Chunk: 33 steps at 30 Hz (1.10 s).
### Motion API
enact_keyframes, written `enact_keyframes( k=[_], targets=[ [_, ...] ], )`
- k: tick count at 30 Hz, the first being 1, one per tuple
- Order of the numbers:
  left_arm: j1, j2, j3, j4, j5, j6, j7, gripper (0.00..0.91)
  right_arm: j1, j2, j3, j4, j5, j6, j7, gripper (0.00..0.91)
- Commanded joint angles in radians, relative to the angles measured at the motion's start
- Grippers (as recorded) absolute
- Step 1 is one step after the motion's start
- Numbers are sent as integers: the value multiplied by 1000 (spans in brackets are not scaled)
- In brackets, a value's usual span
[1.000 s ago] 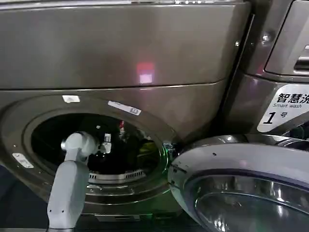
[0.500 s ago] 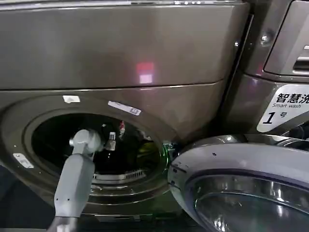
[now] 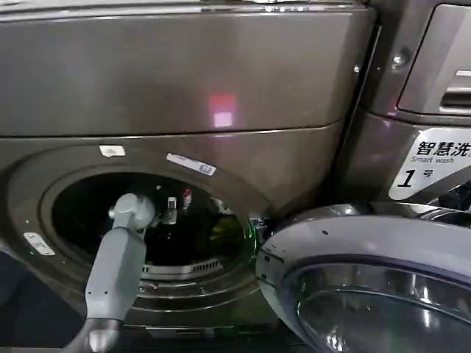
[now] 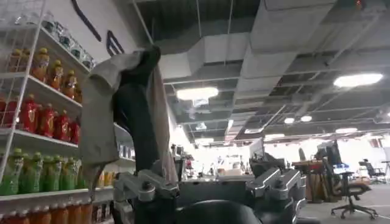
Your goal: Grasp the clothes from the dryer.
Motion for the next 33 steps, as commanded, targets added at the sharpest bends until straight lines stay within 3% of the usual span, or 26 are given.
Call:
enact_keyframes(
  k=[1,7,24,30,33],
  targets=[
    [2,1,-7,54,-75,24,-15,0,4,0,-6,1,-1,1,0,907],
    [10,2,-36,-6,-242,60,-157,0,0,-6,-6,2,11,-8,-1,907],
    [85,-75,-59,-153,-636,322,-931,0,6,-3,-29,23,12,-15,-1,907],
    [106,-123,-53,-174,-815,370,-1237,0,5,-8,-31,27,24,-10,2,907],
    [124,-133,-46,-213,-998,412,-1329,0,6,-4,-30,37,40,-14,-3,907]
  ],
)
